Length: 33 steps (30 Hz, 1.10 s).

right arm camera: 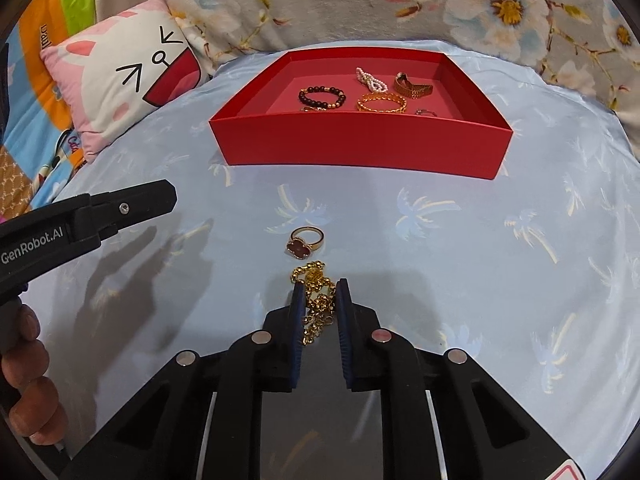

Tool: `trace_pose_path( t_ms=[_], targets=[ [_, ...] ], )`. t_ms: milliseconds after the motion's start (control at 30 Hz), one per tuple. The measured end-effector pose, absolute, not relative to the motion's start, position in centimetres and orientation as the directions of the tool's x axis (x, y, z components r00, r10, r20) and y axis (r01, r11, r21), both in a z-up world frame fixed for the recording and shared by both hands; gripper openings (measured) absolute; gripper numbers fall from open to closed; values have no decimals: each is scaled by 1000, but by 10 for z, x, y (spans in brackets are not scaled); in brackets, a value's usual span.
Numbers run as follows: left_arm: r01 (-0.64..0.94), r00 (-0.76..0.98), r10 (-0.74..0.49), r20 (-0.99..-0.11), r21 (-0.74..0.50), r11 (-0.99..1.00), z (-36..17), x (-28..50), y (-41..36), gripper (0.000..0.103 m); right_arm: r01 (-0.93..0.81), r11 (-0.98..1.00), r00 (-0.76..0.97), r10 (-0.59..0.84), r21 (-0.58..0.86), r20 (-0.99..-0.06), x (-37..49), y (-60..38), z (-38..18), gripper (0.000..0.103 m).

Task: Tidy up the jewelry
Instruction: 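Grasp the last gold chain with the right gripper while the left approaches the red-stone ring, then close the left gripper on the red-stone gold ring while the right holds the chain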

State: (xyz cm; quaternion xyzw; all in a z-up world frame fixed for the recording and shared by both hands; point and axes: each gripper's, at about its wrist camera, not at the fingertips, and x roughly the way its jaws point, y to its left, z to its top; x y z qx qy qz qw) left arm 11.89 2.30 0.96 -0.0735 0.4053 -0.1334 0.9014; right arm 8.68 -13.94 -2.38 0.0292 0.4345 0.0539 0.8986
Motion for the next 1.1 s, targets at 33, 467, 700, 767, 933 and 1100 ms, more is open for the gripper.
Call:
trace_pose_path(
  t_ms=[33, 467, 700, 767, 933, 1100],
  targets=[
    [188, 634, -304, -711, -240, 952, 10, 118, 20, 35, -66, 993, 617, 120, 100, -778, 85, -141, -24, 10],
    [285, 595, -363, -717, -235, 929, 6, 114, -22, 40, 64, 982, 652, 95, 180, -753, 54, -194, -8, 3],
    [310, 578, -369, -728, -222, 924, 0, 118, -39, 44, 96, 974, 677, 85, 203, -731, 42, -214, 7, 3],
    [315, 573, -366, -733, -215, 924, -4, 121, -45, 44, 95, 973, 680, 92, 211, -728, 41, -214, 9, 3],
    [329, 571, -345, -745, -177, 928, -13, 126, -59, 42, 90, 971, 680, 103, 222, -726, 40, -214, 11, 3],
    [340, 560, -336, -757, -160, 927, -21, 129, -65, 27, 89, 969, 674, 110, 229, -731, 41, -213, 10, 3]
  ],
)
